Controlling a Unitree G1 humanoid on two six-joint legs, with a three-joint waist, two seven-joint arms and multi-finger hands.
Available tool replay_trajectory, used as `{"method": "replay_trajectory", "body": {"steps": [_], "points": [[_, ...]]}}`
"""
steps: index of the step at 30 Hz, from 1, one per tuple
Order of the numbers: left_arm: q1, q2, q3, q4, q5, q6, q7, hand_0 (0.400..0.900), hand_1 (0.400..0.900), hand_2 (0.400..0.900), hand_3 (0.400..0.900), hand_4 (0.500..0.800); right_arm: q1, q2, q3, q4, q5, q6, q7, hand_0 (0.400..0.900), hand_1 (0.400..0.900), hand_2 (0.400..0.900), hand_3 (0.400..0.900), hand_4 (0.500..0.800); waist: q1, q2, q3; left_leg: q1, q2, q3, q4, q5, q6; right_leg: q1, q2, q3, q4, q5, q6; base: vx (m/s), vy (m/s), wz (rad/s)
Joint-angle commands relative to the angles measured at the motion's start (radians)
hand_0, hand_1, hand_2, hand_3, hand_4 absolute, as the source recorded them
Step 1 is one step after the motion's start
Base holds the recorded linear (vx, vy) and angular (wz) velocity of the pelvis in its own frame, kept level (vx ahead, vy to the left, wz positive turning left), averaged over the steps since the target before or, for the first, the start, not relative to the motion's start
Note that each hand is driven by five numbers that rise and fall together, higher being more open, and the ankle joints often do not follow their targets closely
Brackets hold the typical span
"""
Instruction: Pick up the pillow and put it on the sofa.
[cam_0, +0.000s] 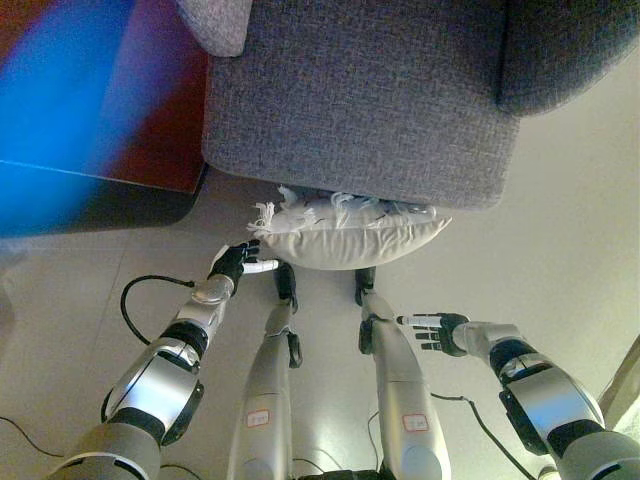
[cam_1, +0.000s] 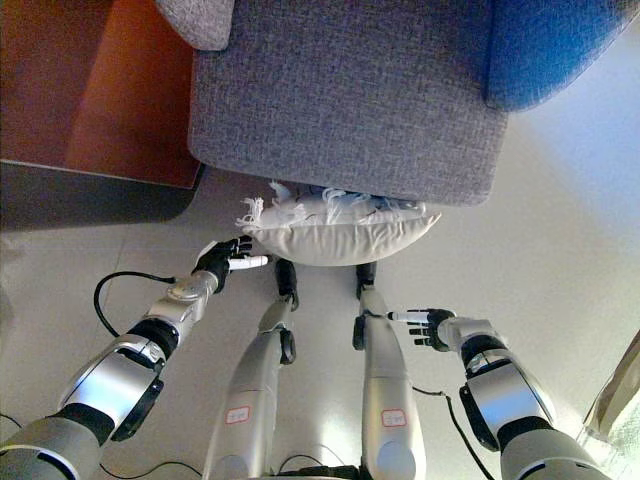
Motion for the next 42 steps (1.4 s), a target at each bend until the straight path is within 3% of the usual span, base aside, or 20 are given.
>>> {"method": "replay_trajectory", "body": {"steps": [1, 17, 22, 23, 24, 25, 30, 42], "points": [[-0.037, 0.038, 0.029, -0.021, -0.084, -0.033, 0.025, 0.9, 0.9, 0.9, 0.9, 0.8, 0.027, -0.084, 0.033, 0.01, 0.027, 0.053, -0.02, 0.9, 0.9, 0.9, 0.9, 0.8, -0.017, 0.019, 0.01, -0.1, -0.022, 0.032, 0.165, -0.093, -0.044, -0.054, 0.051, 0.024, 0.039, -0.049, 0.049, 0.0, 0.0, 0.0], [-0.191, 0.055, 0.004, -0.052, -0.154, -0.033, 0.064, 0.9, 0.9, 0.9, 0.9, 0.8, -0.027, -0.075, 0.014, 0.026, 0.078, 0.058, -0.03, 0.9, 0.9, 0.9, 0.9, 0.8, -0.054, 0.017, 0.01, -0.197, -0.017, 0.032, 0.204, -0.109, -0.045, -0.148, 0.072, 0.063, 0.06, -0.049, 0.049, 0.0, -0.01, -0.04], [-0.229, 0.06, 0.0, -0.061, -0.197, -0.014, 0.049, 0.9, 0.9, 0.9, 0.9, 0.8, -0.042, -0.071, 0.009, 0.037, 0.079, 0.058, -0.037, 0.9, 0.9, 0.9, 0.9, 0.8, -0.066, 0.017, 0.01, -0.202, -0.013, 0.037, 0.204, -0.113, -0.047, -0.153, 0.075, 0.077, 0.05, -0.045, 0.051, 0.01, 0.003, -0.07], [-0.235, 0.06, -0.002, -0.064, -0.2, -0.012, 0.05, 0.714, 0.714, 0.714, 0.714, 0.688, -0.043, -0.07, 0.008, 0.038, 0.08, 0.056, -0.041, 0.9, 0.9, 0.9, 0.9, 0.8, -0.068, 0.018, 0.01, -0.2, -0.012, 0.039, 0.2, -0.113, -0.048, -0.152, 0.076, 0.079, 0.045, -0.045, 0.052, 0.0, 0.007, -0.05], [-0.242, 0.063, -0.007, -0.069, -0.206, -0.017, 0.048, 0.714, 0.714, 0.714, 0.714, 0.688, -0.044, -0.07, 0.006, 0.039, 0.079, 0.056, -0.042, 0.9, 0.9, 0.9, 0.9, 0.8, -0.07, 0.018, 0.01, -0.198, -0.012, 0.039, 0.195, -0.112, -0.048, -0.15, 0.077, 0.082, 0.041, -0.044, 0.052, 0.0, 0.005, -0.04], [-0.246, 0.065, -0.01, -0.072, -0.209, -0.02, 0.046, 0.4, 0.4, 0.4, 0.4, 0.5, -0.044, -0.072, 0.005, 0.039, 0.077, 0.056, -0.041, 0.9, 0.9, 0.9, 0.9, 0.8, -0.071, 0.018, 0.01, -0.196, -0.012, 0.04, 0.192, -0.11, -0.048, -0.149, 0.078, 0.084, 0.04, -0.043, 0.052, 0.0, 0.004, -0.04], [-0.275, 0.07, -0.036, -0.105, -0.227, -0.001, 0.05, 0.4, 0.4, 0.4, 0.4, 0.5, -0.036, -0.081, 0.006, 0.036, 0.07, 0.041, -0.029, 0.9, 0.9, 0.9, 0.9, 0.8, -0.078, 0.022, 0.01, -0.188, -0.013, 0.047, 0.185, -0.108, -0.051, -0.141, 0.076, 0.088, 0.026, -0.037, 0.055, 0.0, 0.0, 0.0], [-0.253, 0.07, -0.034, -0.13, -0.25, 0.027, 0.047, 0.4, 0.4, 0.4, 0.4, 0.5, -0.01, -0.083, 0.02, 0.017, 0.074, 0.023, -0.03, 0.9, 0.9, 0.9, 0.9, 0.8, -0.075, 0.025, 0.01, -0.129, -0.012, 0.059, 0.173, -0.101, -0.055, -0.083, 0.068, 0.075, 0.012, -0.042, 0.049, -0.01, -0.013, 0.04]]}}
